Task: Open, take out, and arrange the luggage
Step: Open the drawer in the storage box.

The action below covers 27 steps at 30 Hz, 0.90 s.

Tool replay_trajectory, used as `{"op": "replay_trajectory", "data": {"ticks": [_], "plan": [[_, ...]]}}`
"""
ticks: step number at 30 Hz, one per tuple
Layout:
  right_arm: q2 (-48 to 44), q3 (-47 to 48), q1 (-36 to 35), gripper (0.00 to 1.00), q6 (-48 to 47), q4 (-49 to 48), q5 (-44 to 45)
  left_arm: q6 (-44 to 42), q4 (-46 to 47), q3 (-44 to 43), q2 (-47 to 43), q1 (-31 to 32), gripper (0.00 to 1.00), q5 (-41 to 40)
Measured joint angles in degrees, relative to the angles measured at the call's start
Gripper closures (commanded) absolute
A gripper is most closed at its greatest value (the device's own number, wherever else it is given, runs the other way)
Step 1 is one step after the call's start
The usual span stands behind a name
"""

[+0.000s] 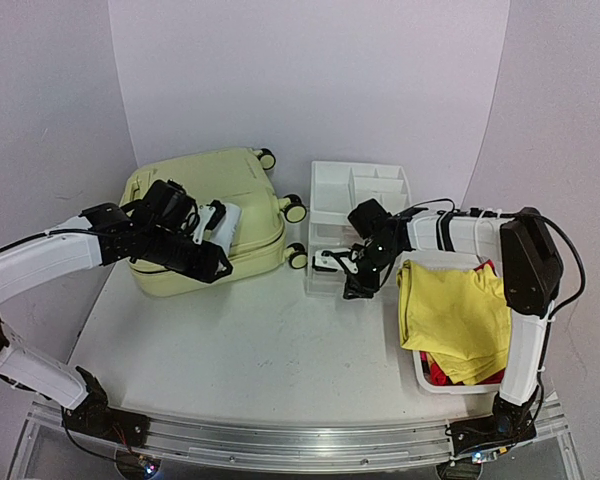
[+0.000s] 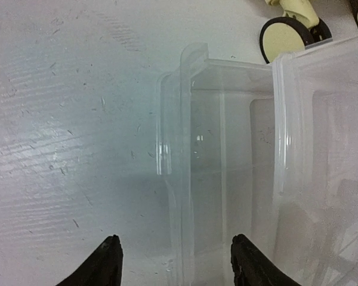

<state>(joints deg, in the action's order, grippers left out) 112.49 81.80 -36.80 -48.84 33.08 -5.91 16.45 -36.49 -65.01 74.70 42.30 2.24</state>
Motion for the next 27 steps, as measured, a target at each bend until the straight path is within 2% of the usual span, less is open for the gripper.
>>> {"op": "replay_trajectory", "data": {"ticks": [2,4,8,9,14,17,20,27], "plan": [[0.00,0.00,-0.07,0.33,0.02,0.96,-0.33,0.09,0.02,0.00,0.52,0.00,0.67,0.68],[0.00,0.00,-0.15,0.44,0.09,1.62,-0.50,0.11,0.02,0.00,1.07,0.00,0.66,1.16],[-0.02,0.00,-0.15,0.92,1.05,2.01,-1.49,0.17,0.09,0.00,1.49,0.00,0.66,2.23],[-0.02,0.04,-0.15,0.98,1.44,1.99,-1.68,0.22,0.09,0.00,1.49,0.00,0.67,2.32],[-0.09,1.22,0.02,1.00,2.47,1.90,-2.40,0.66,0.63,0.00,1.51,0.00,0.66,3.21],[-0.09,1.33,0.02,0.93,2.56,1.88,-2.80,1.09,0.68,0.00,1.51,0.00,0.66,3.63],[-0.09,1.33,0.02,1.00,2.62,1.90,-3.10,1.42,0.74,0.00,1.51,0.00,0.66,3.69],[-0.09,1.57,0.55,1.00,2.86,1.22,-1.33,1.57,0.79,0.00,1.51,0.00,0.66,3.69]]}}
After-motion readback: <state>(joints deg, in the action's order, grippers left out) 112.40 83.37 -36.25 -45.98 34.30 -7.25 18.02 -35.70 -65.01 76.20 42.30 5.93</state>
